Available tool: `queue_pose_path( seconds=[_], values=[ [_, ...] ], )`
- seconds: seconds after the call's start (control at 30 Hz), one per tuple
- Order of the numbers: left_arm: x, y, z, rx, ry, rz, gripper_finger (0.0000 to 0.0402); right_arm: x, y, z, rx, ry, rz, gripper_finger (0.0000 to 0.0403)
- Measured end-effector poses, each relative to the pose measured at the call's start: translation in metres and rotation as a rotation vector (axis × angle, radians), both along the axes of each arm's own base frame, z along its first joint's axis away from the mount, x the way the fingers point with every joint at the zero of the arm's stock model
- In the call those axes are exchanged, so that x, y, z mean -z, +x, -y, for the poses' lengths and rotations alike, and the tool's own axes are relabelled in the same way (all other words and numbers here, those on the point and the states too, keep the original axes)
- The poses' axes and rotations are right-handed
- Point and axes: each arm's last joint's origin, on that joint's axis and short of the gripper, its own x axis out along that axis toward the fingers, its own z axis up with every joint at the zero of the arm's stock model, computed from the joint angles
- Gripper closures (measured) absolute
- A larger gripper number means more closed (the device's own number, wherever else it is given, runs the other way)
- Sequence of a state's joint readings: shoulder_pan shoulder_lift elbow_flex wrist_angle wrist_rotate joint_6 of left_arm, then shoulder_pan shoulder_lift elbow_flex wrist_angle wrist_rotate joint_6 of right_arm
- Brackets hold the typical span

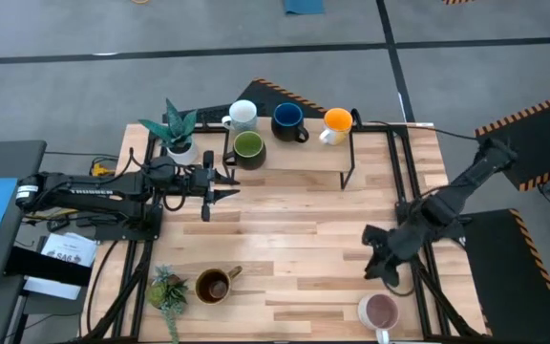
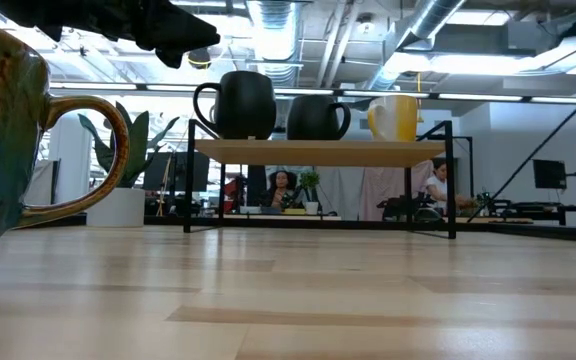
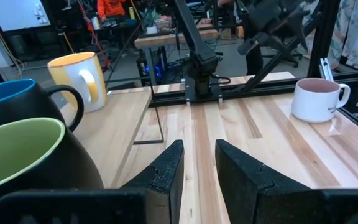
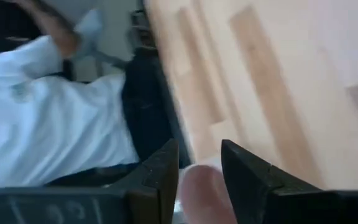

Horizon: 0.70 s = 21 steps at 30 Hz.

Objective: Place coffee mugs
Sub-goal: Put the white mug on the shelf

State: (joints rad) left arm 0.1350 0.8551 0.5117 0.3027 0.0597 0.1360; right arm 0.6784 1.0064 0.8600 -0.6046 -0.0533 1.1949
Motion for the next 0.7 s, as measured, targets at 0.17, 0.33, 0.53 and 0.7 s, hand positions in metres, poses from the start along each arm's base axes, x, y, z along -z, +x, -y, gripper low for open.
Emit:
queue_pose_path(
  seconds=[0.17,0.33,0.53,0.7],
  values=[
    [0.000,0.000,0.000,0.000,0.028,-0.002,0.0323,0.019,-0.001,-0.018,-0.040,-0.107,-0.081,0.0268],
    [0.000,0.000,-0.001,-0.036,0.044,-0.004,0.0323,0.041,0.006,-0.027,-0.161,-0.216,-0.176,0.0270],
    [0.000,0.000,-0.002,-0.051,0.046,-0.004,0.0323,0.063,0.013,-0.035,-0.263,-0.279,-0.272,0.0270],
    [0.000,0.000,-0.002,-0.051,0.051,-0.004,0.0323,0.074,0.016,-0.041,-0.310,-0.262,-0.341,0.0270]
  ],
)
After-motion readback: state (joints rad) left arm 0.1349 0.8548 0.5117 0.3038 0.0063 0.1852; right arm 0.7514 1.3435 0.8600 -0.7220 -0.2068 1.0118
